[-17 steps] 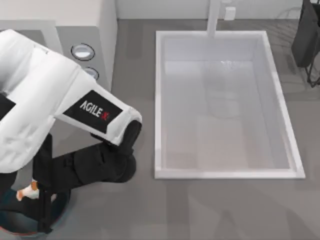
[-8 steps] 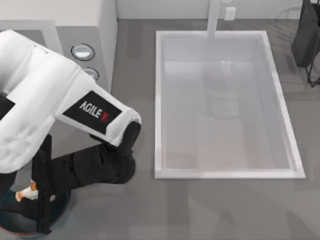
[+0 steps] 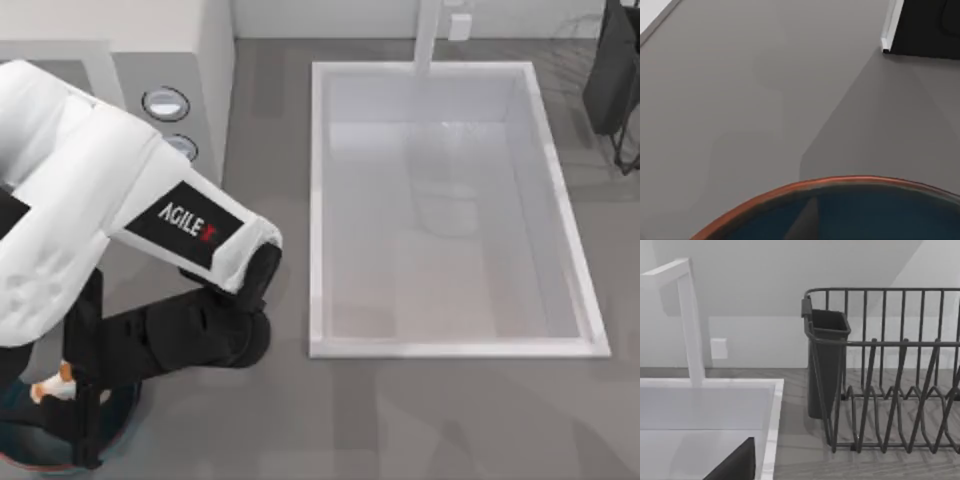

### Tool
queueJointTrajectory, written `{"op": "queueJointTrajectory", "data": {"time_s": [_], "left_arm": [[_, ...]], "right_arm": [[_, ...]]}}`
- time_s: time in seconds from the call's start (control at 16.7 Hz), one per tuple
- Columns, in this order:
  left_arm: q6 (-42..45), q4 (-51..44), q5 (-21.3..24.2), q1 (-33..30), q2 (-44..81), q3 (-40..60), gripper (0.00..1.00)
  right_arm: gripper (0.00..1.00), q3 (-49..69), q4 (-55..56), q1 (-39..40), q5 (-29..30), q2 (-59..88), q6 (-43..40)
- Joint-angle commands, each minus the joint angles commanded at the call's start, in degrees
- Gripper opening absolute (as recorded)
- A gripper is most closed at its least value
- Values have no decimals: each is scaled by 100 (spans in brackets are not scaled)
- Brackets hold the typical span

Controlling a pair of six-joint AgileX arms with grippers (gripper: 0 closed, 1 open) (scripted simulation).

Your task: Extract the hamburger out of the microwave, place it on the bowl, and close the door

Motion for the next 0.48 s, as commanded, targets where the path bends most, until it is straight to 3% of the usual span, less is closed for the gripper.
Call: {"op": "queueJointTrajectory", "data": {"time_s": [0.12, 0.48], "left_arm": [[0, 0, 0, 0, 0, 0, 100], [0, 0, 0, 0, 0, 0, 100]], "right_arm": [[100, 0, 0, 0, 0, 0, 0], [100, 0, 0, 0, 0, 0, 0]]}}
